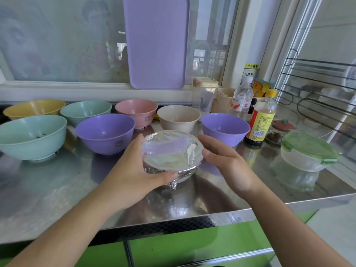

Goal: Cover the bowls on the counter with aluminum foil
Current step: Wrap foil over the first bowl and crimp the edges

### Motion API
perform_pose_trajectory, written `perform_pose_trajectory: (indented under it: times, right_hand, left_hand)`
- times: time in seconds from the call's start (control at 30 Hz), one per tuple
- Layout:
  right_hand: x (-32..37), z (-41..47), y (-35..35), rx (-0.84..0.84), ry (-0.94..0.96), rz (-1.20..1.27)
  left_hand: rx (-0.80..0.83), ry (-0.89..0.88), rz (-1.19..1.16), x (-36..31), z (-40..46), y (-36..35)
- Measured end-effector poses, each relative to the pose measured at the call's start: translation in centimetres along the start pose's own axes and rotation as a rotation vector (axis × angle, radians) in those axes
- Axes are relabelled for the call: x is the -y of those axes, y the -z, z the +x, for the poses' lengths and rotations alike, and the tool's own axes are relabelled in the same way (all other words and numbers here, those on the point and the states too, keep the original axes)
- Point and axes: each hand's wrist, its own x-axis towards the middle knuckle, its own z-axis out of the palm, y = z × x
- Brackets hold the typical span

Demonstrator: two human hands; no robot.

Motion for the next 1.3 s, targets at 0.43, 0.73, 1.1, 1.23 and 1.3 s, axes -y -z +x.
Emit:
perform_pose_trajectory:
  times: [0.43,0.73,1.1,1.23,1.3]
  right_hand:
    - [-1.0,0.7,0.7,0.088,-0.007,-0.026]
    - [-1.8,0.7,0.5,-0.004,0.001,-0.175]
    - [-1.0,0.6,-0.8,-0.253,-0.074,0.144]
    - [-1.1,0.9,-1.8,-0.306,-0.163,0.166]
    - [-1.2,1.0,-2.0,-0.311,-0.186,0.212]
  left_hand:
    - [0.133,0.062,-0.304,1.6,-0.2,1.6]
    - [0.087,0.077,-0.304,1.0,0.0,0.8]
    - [0.081,0.082,-0.281,1.4,0.1,1.0]
    - [0.088,0.078,-0.271,1.3,0.1,1.0]
    - [0.094,0.077,-0.268,1.2,0.1,0.9]
